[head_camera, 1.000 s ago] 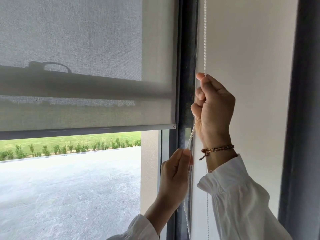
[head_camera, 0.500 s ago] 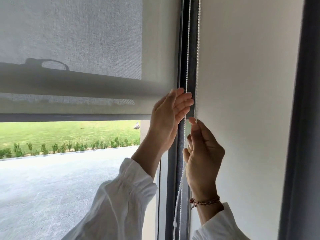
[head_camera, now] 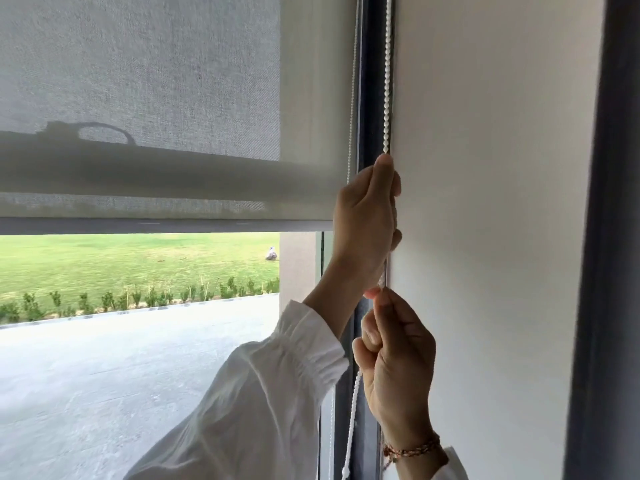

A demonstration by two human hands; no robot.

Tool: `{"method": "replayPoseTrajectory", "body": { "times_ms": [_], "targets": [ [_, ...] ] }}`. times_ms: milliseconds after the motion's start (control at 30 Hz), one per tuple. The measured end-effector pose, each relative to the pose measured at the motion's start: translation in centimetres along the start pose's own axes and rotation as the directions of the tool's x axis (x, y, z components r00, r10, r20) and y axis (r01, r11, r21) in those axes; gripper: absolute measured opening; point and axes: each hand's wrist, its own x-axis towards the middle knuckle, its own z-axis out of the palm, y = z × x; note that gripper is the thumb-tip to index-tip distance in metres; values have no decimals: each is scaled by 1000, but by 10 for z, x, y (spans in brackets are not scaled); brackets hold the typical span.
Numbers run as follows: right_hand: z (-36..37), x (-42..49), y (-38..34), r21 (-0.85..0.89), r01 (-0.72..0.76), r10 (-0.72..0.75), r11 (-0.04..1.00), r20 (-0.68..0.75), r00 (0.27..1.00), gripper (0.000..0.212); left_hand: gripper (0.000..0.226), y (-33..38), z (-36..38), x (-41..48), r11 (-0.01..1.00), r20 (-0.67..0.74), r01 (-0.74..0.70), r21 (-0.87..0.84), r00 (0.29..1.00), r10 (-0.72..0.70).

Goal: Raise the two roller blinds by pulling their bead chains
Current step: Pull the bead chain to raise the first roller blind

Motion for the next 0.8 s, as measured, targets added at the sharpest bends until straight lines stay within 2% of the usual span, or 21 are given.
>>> {"method": "replayPoseTrajectory", "body": {
  "times_ms": [67, 233, 300, 400, 500, 567, 800],
  "targets": [
    [-8, 2, 9, -8, -54, 54, 999, 22, 998, 22, 43, -10, -10, -8, 998, -14, -59, 29, 998, 59],
    [-14, 37, 6, -35, -208, 205, 977, -78, 976, 44, 47, -23, -26, -21, 981, -59, -114, 157, 990, 125],
    [-11, 57, -12, 9, -235, 235, 972, -19, 972, 48, 46, -26, -27, -29, 979, -39, -120, 165, 991, 128],
    [9, 77, -44, 54, -175, 171, 983, 83, 982, 37, 47, -39, -26, -45, 973, -8, -117, 197, 993, 121],
    [34, 82, -66, -5, -73, 73, 997, 151, 986, 22, 44, -58, -28, -67, 972, -1, -66, 224, 998, 68],
    [45, 83, -74, -60, 10, 1, 998, 182, 983, 19, 42, -67, -29, -78, 977, -21, -12, 212, 1000, 17],
    [54, 86, -73, -94, 27, -14, 995, 134, 991, 22, 37, -68, -34, -78, 972, -31, -16, 236, 999, 24]
  ]
}}
